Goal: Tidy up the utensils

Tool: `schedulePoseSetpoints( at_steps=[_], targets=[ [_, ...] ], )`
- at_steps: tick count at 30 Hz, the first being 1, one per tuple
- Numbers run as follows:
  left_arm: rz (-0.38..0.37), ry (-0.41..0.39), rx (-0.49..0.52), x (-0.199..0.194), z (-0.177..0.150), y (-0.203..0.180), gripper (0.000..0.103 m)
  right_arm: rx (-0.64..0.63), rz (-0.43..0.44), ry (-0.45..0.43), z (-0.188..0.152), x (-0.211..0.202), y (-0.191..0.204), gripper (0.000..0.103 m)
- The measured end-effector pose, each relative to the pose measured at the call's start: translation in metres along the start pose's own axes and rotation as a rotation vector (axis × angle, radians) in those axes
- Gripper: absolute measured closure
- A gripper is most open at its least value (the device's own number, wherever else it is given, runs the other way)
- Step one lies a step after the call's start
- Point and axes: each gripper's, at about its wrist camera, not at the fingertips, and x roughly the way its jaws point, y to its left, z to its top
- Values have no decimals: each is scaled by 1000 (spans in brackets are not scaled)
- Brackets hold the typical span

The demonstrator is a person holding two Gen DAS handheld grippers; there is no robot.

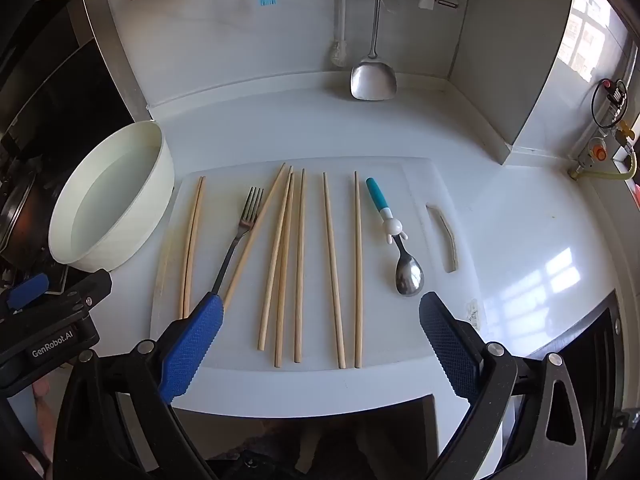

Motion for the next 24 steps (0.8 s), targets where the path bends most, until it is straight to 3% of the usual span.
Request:
schedulePoseSetpoints(
  at_steps=[24],
  targets=[
    [-8,0,-11,17,0,3,6,-45,-25,18,3,25,14,9]
  ],
)
